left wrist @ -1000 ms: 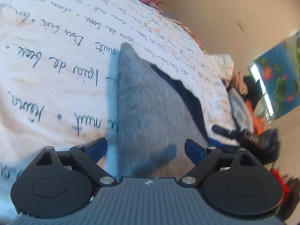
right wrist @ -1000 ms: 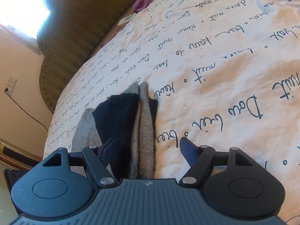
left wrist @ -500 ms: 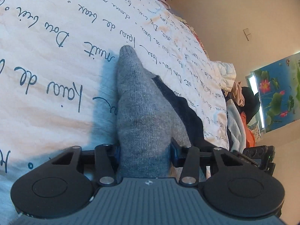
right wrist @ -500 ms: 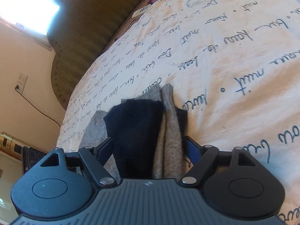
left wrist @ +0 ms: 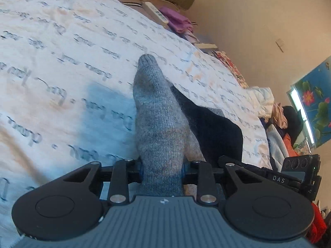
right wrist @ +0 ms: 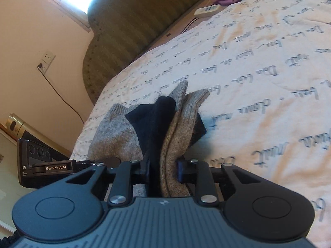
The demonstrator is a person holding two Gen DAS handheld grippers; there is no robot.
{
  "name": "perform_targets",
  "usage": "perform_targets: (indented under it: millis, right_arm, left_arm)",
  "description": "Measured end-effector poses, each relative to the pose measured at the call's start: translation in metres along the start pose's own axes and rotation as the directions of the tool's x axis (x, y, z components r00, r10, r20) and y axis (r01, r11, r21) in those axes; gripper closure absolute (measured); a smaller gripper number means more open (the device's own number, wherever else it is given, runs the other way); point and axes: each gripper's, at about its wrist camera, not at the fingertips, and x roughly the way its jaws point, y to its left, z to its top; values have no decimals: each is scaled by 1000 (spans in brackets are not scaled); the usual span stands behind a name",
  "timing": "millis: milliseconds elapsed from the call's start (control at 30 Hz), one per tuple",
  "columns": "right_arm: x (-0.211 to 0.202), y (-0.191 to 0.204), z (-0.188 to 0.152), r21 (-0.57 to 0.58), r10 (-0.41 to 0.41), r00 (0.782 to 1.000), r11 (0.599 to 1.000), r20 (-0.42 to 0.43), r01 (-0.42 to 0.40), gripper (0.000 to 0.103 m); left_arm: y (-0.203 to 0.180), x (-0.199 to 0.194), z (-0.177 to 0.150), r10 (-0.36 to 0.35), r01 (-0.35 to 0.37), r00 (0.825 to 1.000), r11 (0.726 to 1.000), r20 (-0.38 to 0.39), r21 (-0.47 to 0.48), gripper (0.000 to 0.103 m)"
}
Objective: Fold small clothes
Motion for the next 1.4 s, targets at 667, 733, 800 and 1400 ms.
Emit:
perform_targets:
  millis: [667,733,800,1400]
  right_arm:
    - [-13,-3,-91,103,61,989,994,-137,-47,17]
    - [-8,3,-90,79,48,988,996,-146,-37,34]
    - [-1,6,-87,80,36,980,997,-198,-20,89]
    - [-39,13,-104,40,31,982,999,-188,-24,43]
  left_arm:
    - [39,-27,-112,-213,202,974,971,-76,-129,32]
    - [38,-20,-109,-205,185,970,971,-130,-153,86]
    - [36,-21,-107,-170,153,975,980,-144,-124,91]
    - [27,-93,-126,-49,56,997,992,-64,110,58]
